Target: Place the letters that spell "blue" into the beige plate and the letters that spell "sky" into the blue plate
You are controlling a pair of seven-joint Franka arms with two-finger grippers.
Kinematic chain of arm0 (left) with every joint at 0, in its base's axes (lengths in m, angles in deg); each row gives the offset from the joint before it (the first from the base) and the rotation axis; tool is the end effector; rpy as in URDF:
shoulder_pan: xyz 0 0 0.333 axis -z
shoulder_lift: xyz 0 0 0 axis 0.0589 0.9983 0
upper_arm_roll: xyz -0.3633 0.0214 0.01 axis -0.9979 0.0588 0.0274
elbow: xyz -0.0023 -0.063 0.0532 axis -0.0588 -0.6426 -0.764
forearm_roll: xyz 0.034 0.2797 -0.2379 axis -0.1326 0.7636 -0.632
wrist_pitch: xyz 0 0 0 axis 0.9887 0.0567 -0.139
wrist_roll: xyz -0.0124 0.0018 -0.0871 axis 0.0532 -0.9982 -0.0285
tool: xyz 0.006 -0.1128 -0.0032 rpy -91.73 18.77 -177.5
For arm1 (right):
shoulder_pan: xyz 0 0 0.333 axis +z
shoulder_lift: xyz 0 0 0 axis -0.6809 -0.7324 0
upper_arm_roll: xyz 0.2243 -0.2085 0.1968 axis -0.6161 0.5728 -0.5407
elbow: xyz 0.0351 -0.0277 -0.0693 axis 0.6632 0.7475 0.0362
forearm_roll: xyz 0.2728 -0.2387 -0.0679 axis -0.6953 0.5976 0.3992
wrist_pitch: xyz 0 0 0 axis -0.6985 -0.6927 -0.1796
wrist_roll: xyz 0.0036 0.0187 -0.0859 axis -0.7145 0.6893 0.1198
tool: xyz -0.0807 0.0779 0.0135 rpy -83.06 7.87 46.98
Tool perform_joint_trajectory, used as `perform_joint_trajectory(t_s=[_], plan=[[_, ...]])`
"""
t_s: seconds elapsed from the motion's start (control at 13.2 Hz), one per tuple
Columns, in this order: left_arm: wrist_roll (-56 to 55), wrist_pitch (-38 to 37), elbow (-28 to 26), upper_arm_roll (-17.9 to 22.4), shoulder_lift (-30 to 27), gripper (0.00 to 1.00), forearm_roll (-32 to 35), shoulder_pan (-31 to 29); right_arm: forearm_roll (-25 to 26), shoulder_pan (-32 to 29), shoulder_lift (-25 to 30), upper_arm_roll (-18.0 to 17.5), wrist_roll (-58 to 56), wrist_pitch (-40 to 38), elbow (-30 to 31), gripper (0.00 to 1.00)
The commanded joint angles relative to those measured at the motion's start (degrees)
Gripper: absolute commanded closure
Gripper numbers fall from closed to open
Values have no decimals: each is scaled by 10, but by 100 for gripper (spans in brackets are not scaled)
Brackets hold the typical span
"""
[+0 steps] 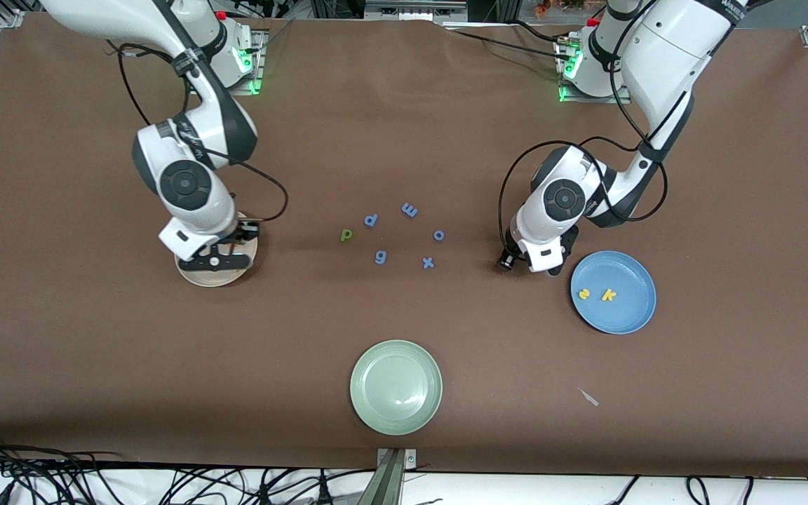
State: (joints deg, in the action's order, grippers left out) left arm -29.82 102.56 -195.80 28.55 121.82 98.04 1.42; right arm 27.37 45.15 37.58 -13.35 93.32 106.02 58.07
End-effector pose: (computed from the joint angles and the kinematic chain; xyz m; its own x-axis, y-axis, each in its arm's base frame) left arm 0.5542 -0.2565 0.2308 0.4519 0.8847 -0.1141 0.8884 -0.4580 -0.0327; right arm 0.5608 0.1575 0.3368 0.9862 0.1150 -0.1191 0.1371 -0.9704 0.1988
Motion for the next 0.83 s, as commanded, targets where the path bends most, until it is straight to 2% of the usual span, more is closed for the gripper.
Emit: perform_joint_trajectory(t_s=[0.0, 0.15, 0.23, 0.38, 0.45, 0.6, 0.76], plan=[[-13, 13, -2, 2, 6, 37, 17, 3, -7, -3, 40, 42, -61, 114, 115, 67], [-13, 20, -1, 3, 12, 40, 17, 3, -8, -3, 40, 47, -62, 122, 117, 52], [-13, 20, -1, 4, 12, 44, 17, 3, -8, -3, 40, 47, -57, 122, 115, 39], [-11, 20, 0, 4, 12, 55, 17, 3, -17, -3, 38, 32, -29, 121, 105, 36], [-11, 19, 1, 4, 12, 66, 17, 2, -20, -3, 32, -4, 32, 110, 91, 36], [-10, 19, 2, 4, 12, 79, 17, 1, -20, 0, 2, -60, 159, 84, 55, 36], [-8, 18, 3, 5, 11, 84, 17, 0, -19, 15, -43, -97, 277, 89, 22, 36]])
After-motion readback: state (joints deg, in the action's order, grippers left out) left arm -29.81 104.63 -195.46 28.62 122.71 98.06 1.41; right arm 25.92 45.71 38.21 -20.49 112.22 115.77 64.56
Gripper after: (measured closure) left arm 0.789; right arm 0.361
